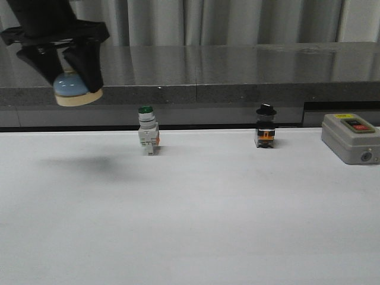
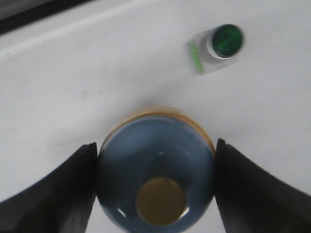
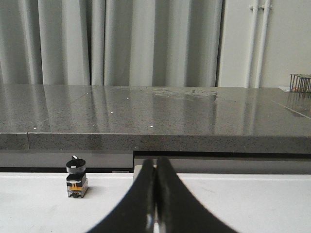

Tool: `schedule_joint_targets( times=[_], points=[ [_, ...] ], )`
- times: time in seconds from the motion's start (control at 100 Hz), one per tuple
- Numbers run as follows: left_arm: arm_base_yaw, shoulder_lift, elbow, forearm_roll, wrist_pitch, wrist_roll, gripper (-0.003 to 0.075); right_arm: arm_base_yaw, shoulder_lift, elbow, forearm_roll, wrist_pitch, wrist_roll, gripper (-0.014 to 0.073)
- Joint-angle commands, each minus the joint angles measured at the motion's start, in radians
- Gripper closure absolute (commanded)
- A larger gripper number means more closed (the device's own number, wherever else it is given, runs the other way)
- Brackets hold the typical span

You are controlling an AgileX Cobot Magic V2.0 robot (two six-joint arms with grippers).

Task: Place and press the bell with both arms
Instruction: 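Carry the bell toward the table centre and set it down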

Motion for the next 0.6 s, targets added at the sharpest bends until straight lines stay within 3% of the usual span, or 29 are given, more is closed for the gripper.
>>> schedule_joint_targets(
  times=[0.0,0.32,0.59],
  points=[
    [-0.071,-0.069,-0.031,-0.029,-0.021,0.001,0.0492,-0.006,0.01,-0.015,-0.005,-0.081,-0.002,0.0653],
    [-0.328,-0.007,-0.024,-0.031,-0.101,0.001,0.0492,-0.006,0.01,-0.015,-0.005,-0.081,-0.002,0.0653],
    [-0.444,0.099,-0.024,-0.029,-0.134,0.001,0.0492,-0.006,0.01,-0.015,-0.005,-0.081,-0.002,0.0653]
  ],
)
